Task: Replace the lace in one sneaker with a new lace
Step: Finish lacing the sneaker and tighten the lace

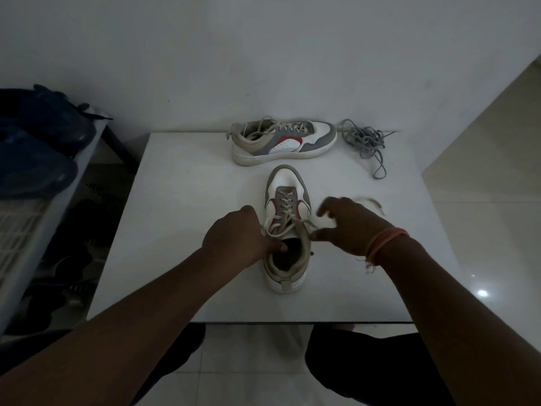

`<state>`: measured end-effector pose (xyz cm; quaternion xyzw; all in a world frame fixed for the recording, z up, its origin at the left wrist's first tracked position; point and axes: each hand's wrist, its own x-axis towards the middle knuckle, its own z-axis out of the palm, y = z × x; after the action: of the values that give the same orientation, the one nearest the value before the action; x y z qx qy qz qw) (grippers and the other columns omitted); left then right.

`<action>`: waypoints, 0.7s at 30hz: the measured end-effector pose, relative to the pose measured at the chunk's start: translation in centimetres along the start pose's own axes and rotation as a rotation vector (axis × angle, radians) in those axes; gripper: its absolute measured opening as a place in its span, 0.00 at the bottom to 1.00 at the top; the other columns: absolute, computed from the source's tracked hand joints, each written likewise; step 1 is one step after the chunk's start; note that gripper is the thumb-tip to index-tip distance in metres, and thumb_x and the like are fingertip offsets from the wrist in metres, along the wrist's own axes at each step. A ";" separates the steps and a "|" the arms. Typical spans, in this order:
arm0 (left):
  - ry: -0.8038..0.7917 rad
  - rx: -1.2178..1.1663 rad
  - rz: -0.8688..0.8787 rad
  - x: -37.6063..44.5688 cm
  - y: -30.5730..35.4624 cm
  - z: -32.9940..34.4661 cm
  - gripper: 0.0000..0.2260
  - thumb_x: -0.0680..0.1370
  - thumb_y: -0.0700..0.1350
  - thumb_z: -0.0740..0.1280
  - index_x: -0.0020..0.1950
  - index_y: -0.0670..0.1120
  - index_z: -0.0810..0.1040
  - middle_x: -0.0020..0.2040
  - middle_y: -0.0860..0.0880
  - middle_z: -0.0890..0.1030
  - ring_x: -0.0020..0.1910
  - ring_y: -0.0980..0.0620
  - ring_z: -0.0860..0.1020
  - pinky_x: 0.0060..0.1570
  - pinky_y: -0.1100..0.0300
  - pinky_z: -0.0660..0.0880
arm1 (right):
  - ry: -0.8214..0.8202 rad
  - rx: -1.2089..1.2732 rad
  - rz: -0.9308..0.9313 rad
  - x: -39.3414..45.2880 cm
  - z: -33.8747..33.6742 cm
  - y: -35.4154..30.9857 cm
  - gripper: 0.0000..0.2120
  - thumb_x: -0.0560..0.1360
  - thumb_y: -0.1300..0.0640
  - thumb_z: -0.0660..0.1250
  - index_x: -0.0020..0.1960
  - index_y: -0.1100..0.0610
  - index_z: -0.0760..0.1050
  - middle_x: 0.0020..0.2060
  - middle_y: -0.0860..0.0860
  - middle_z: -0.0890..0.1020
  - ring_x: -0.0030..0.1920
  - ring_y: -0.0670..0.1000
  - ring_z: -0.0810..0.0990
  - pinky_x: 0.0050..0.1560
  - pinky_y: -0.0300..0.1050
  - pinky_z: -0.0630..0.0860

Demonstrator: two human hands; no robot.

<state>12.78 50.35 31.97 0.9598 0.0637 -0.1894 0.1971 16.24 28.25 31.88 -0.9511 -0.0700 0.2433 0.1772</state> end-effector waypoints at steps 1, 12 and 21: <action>0.000 -0.002 0.000 -0.1 0.0 -0.1 0.33 0.61 0.71 0.76 0.49 0.47 0.72 0.40 0.51 0.77 0.36 0.53 0.76 0.30 0.58 0.64 | -0.006 0.097 -0.114 0.0 -0.1 -0.8 0.16 0.74 0.49 0.73 0.60 0.50 0.76 0.54 0.49 0.76 0.53 0.51 0.77 0.51 0.44 0.75; -0.088 0.034 -0.004 0.0 0.3 -0.3 0.30 0.65 0.68 0.76 0.52 0.47 0.72 0.43 0.50 0.78 0.40 0.50 0.77 0.34 0.57 0.66 | 0.167 -0.228 0.275 1.1 0.2 3.0 0.07 0.71 0.52 0.70 0.46 0.54 0.79 0.48 0.54 0.83 0.48 0.58 0.82 0.51 0.49 0.79; -0.073 0.131 0.091 -0.4 1.0 -0.2 0.21 0.74 0.63 0.71 0.51 0.49 0.70 0.46 0.50 0.78 0.42 0.48 0.75 0.40 0.55 0.70 | 0.028 0.042 -0.240 -0.1 0.1 -1.6 0.06 0.82 0.55 0.62 0.49 0.53 0.76 0.46 0.50 0.79 0.47 0.51 0.78 0.45 0.40 0.71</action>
<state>12.68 49.48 32.65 0.9651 0.0003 -0.2186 0.1444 15.99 29.72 32.44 -0.9353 -0.1760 0.2081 0.2258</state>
